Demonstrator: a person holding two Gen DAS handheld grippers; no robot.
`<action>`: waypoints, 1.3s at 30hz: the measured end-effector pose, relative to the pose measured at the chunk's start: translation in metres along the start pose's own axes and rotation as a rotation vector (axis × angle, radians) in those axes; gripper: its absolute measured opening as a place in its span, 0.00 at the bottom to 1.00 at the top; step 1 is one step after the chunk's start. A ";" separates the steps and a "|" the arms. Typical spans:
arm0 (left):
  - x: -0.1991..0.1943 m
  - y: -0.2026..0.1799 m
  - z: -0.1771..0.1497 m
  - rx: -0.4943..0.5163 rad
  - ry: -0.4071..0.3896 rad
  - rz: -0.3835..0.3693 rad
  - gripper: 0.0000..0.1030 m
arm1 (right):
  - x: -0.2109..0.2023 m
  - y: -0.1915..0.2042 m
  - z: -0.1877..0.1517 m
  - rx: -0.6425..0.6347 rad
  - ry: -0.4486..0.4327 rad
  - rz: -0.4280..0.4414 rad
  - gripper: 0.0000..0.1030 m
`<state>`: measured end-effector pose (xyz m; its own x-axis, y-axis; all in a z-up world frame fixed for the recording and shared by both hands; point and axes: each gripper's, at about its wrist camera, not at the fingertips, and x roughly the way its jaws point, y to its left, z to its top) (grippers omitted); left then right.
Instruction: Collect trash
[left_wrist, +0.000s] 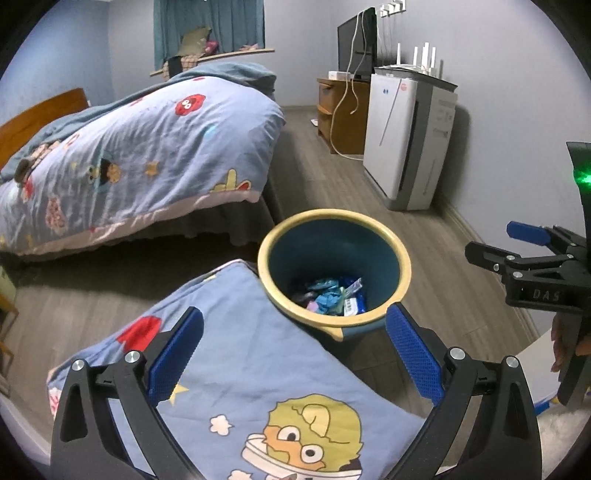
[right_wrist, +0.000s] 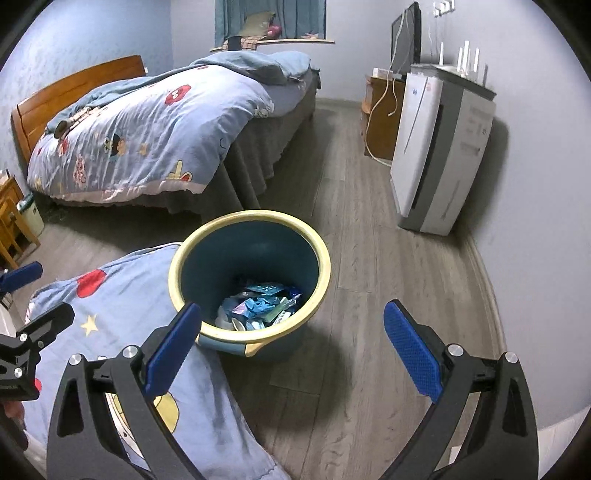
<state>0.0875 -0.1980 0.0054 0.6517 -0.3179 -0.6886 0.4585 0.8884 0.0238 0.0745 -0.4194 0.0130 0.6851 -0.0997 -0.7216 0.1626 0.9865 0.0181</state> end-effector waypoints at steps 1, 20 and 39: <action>0.001 0.001 -0.001 0.004 0.000 -0.001 0.95 | 0.001 -0.001 0.000 0.007 0.002 0.001 0.94; 0.003 0.004 -0.004 0.000 0.019 0.010 0.95 | 0.003 0.009 0.001 -0.027 0.012 -0.005 0.94; 0.003 0.002 -0.004 -0.001 0.019 0.012 0.95 | 0.003 0.009 0.000 -0.027 0.013 -0.007 0.94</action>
<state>0.0885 -0.1960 0.0005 0.6453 -0.3011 -0.7021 0.4500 0.8925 0.0309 0.0784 -0.4113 0.0110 0.6744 -0.1046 -0.7309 0.1478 0.9890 -0.0052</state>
